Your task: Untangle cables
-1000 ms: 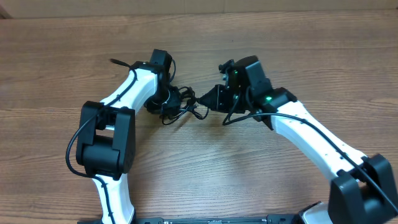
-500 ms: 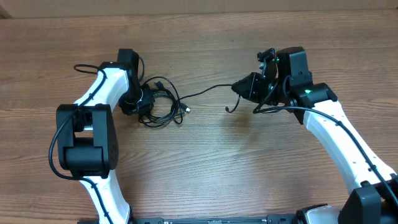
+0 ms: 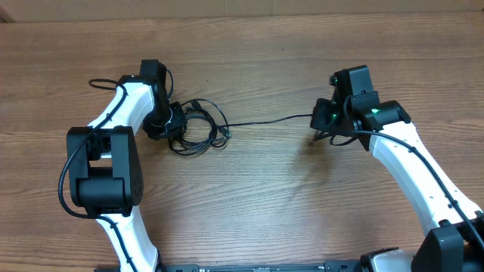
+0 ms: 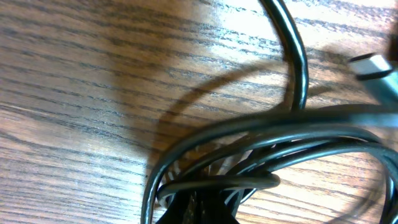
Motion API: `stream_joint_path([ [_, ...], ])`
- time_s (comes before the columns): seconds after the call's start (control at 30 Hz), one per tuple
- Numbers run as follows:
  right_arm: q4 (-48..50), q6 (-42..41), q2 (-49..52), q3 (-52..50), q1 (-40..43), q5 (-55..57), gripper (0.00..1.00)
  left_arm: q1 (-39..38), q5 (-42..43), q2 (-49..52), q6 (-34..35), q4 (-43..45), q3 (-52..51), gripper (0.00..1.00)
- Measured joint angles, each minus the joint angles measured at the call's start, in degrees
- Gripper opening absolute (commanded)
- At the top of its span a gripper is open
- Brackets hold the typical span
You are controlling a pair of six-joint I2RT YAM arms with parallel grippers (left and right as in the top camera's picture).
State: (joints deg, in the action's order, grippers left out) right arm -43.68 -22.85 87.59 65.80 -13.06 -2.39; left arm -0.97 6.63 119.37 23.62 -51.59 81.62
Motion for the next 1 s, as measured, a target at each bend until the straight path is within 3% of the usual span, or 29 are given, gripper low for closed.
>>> stream_joint_path([
  [0.3,-0.63,-1.20,0.00,0.00,6.97,9.77,0.04,0.00,0.00,-0.02,-0.09,0.20,0.00,0.04],
  [0.5,-0.63,-1.70,0.00,0.00,9.11,4.20,0.04,0.00,1.07,-0.35,-2.86,2.54,-0.76,0.04],
  [0.6,-0.61,-1.81,0.00,0.00,9.20,-0.42,0.04,0.11,8.59,0.02,-10.05,8.22,-1.14,0.04],
  [0.73,-0.66,0.42,0.00,0.00,9.27,-6.69,0.25,-0.35,19.41,1.53,-18.14,11.61,-1.62,0.04],
  [0.8,-0.72,2.21,0.00,0.00,9.27,-9.77,0.43,-0.79,21.70,1.90,-19.69,11.96,-1.70,0.04],
  [0.83,-0.72,3.19,0.00,0.00,9.27,-11.45,0.61,-1.05,22.62,2.05,-20.33,12.00,-1.77,0.04],
  [1.0,-0.26,5.44,0.00,0.00,9.20,-15.61,0.69,-2.05,26.38,2.71,-22.69,9.97,-1.75,0.07],
])
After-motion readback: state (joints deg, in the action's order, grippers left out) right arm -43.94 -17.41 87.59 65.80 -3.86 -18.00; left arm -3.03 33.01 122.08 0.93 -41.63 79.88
